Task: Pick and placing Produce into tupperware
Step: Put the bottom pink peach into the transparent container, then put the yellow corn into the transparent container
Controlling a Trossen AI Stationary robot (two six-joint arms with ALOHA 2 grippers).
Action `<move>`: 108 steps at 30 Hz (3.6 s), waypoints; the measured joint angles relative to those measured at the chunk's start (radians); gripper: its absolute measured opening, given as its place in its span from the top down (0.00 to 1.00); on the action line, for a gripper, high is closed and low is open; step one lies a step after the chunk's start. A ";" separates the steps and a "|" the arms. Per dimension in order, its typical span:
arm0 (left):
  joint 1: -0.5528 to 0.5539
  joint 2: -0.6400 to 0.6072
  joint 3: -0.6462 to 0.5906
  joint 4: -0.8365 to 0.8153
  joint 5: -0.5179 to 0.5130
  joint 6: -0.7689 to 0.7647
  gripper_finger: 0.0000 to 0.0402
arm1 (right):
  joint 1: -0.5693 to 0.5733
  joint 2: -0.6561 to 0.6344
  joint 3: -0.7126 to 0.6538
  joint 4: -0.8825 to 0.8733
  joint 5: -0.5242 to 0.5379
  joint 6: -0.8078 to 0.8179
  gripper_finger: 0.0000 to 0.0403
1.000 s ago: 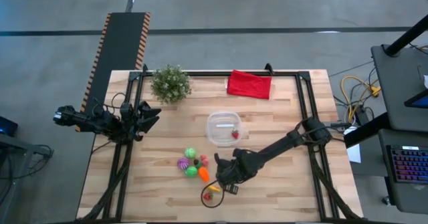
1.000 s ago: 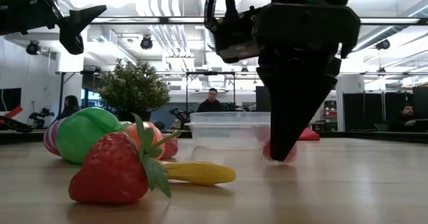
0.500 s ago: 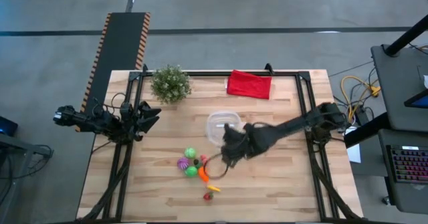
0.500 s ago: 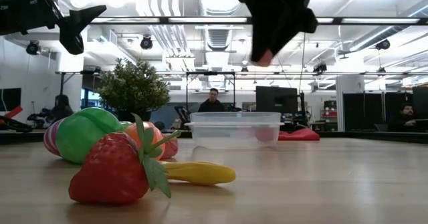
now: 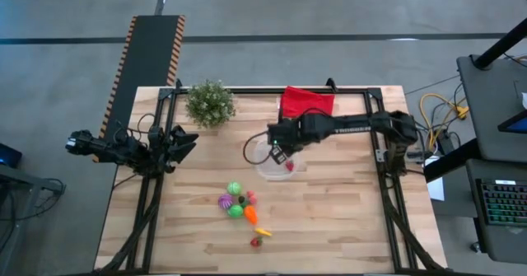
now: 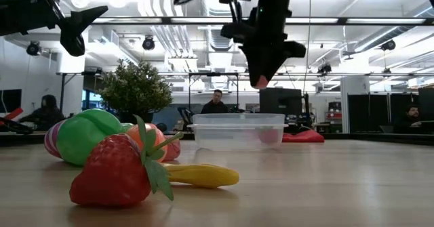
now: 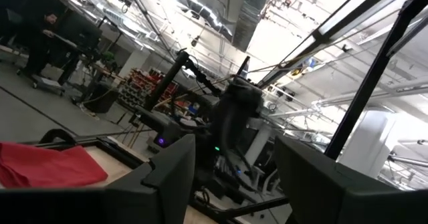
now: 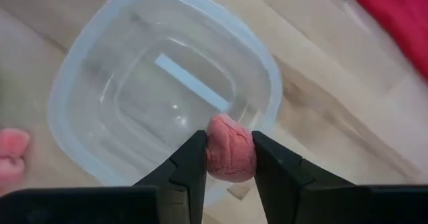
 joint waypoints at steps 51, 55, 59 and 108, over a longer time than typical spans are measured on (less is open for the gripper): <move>0.000 0.001 0.000 -0.001 -0.015 0.009 0.52 | 0.265 0.134 0.137 0.072 -0.257 -0.536 0.48; 0.000 0.001 0.000 -0.001 -0.015 0.009 0.52 | 0.291 0.194 0.138 0.144 -0.308 -0.508 0.48; 0.000 0.000 0.000 -0.001 -0.015 0.009 0.52 | 0.332 0.248 0.141 0.190 -0.325 -0.463 0.48; 0.000 0.008 0.000 0.000 -0.018 -0.044 0.52 | 0.521 0.451 0.193 0.466 -0.084 -0.111 0.61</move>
